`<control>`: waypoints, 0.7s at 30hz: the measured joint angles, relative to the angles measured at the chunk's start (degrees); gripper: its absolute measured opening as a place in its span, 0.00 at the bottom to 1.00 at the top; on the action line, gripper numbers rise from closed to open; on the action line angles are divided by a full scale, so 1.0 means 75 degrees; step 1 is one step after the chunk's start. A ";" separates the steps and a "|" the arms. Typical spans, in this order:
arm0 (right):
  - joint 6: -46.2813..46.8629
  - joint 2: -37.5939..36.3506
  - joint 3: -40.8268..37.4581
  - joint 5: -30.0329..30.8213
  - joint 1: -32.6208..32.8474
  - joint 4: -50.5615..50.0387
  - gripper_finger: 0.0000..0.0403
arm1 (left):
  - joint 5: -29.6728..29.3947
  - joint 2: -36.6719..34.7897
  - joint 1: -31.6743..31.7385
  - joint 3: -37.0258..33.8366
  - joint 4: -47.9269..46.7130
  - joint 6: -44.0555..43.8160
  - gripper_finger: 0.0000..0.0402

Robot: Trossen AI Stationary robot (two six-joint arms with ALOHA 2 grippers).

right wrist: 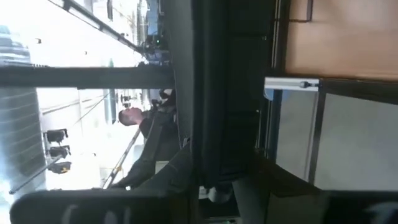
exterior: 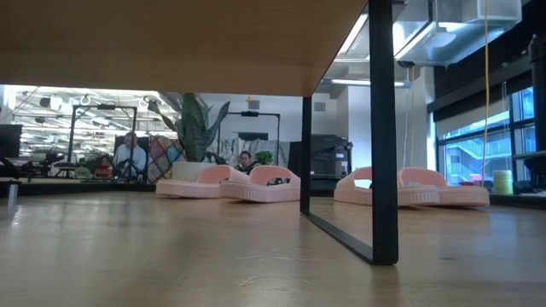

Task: Pick and place slides into the shelf
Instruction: Put the black slide on the shelf

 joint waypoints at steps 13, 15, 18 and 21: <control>0.1261 0.0000 0.0000 0.0003 -0.0095 -0.0248 0.19 | 0.2774 0.0982 -0.0365 0.0000 0.0111 -0.0847 0.50; 0.1370 0.0000 0.0000 0.0000 -0.0111 -0.0267 0.19 | 0.3076 0.1339 -0.0545 0.0000 0.0236 -0.1184 0.50; 0.1448 0.0000 0.0000 0.0006 -0.0144 -0.0264 0.19 | 0.3406 0.1920 -0.0811 0.0000 0.0634 -0.1783 0.50; 0.1649 -0.0001 0.0000 0.0003 -0.0177 -0.0336 0.19 | 0.3506 0.2490 -0.1052 0.0000 0.0939 -0.2382 0.50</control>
